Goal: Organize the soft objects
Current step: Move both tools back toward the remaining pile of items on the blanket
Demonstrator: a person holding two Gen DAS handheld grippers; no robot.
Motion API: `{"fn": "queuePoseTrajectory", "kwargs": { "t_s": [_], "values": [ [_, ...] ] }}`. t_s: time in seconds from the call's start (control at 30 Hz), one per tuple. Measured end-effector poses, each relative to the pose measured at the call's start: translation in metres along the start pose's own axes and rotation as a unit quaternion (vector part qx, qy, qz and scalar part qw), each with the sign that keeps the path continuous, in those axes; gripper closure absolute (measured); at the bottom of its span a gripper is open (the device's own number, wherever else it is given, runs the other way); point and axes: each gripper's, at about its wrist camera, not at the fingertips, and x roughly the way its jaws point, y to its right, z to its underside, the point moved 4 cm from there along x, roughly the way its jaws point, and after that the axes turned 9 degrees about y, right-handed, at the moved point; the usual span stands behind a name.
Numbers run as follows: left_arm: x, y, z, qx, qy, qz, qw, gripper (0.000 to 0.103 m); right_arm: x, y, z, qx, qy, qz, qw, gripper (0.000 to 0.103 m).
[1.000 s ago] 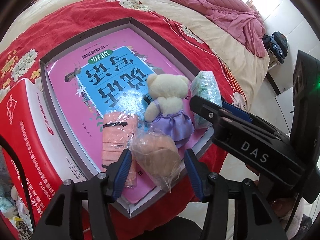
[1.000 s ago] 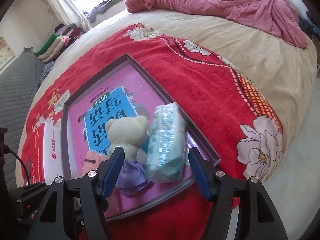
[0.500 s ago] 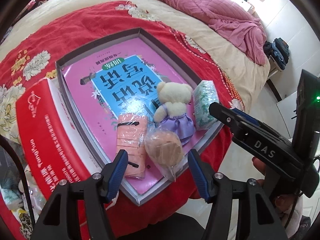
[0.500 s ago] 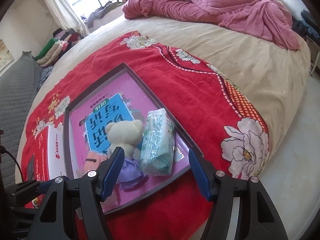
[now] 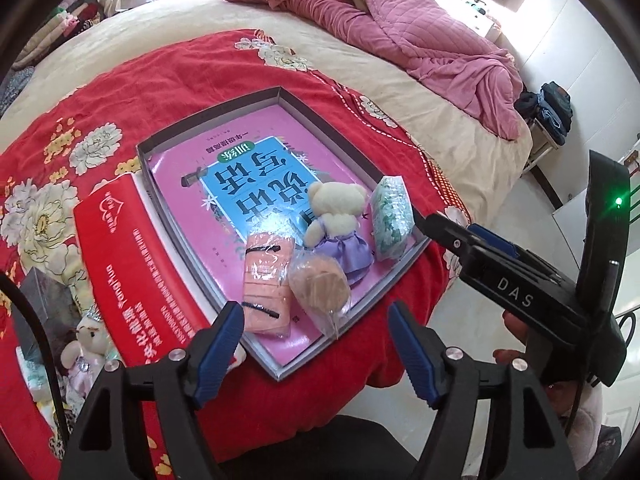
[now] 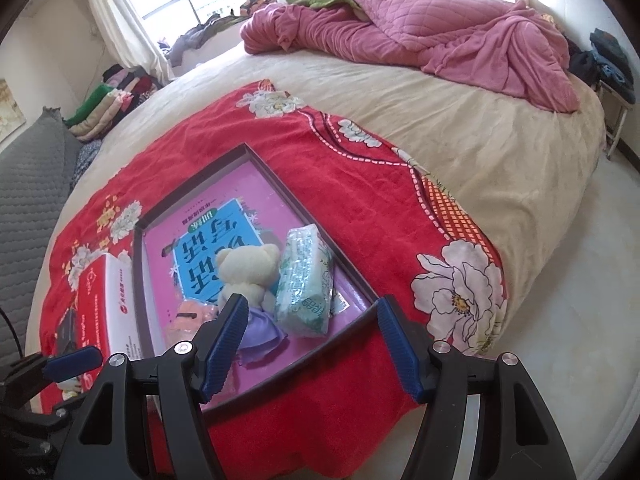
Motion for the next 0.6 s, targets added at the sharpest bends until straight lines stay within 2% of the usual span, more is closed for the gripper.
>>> {"fn": "queuePoseTrajectory", "kwargs": {
  "t_s": [0.27,0.37,0.47,0.6],
  "values": [
    [-0.022,-0.004,0.008,0.001,0.014,-0.013,0.9998,0.028,-0.019,-0.013,-0.003,-0.011,0.015,-0.002,1.0,0.034],
    [-0.028,-0.007,0.009,0.0,0.019,-0.017,0.9997,0.024,-0.024,-0.019,-0.004,-0.02,0.021,-0.001,1.0,0.034],
    [-0.035,-0.011,0.011,-0.002,0.023,-0.022,0.9995,0.02,-0.031,-0.027,-0.006,-0.029,0.027,-0.003,0.999,0.027],
    [-0.042,-0.017,0.014,-0.01,0.028,-0.025,0.9992,0.02,-0.039,-0.038,-0.007,-0.048,0.036,0.0,0.998,0.027]
  ]
}}
